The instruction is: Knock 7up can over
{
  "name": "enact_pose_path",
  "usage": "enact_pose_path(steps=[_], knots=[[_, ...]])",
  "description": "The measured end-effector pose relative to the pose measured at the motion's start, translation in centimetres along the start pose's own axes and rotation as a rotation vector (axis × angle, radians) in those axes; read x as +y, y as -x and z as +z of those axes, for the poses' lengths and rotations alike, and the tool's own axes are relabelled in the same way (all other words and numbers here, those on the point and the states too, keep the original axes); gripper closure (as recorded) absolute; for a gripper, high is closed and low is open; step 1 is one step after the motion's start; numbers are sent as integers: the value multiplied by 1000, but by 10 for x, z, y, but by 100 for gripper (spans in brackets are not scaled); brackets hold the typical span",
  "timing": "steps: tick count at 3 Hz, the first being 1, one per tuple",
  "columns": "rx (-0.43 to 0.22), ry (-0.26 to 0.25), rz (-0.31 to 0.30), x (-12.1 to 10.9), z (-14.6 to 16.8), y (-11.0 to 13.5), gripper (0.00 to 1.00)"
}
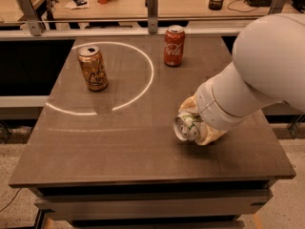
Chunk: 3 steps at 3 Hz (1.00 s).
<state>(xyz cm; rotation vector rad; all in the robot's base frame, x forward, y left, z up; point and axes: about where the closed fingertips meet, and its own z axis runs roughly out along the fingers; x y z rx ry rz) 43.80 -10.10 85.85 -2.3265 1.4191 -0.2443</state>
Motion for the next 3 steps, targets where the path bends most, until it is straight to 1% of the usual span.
enact_pose_path(steps=[1, 2, 3], knots=[[5, 29, -11, 6, 9, 1, 100], [-3, 99, 36, 6, 16, -1, 82], [0, 112, 47, 10, 14, 1, 59]])
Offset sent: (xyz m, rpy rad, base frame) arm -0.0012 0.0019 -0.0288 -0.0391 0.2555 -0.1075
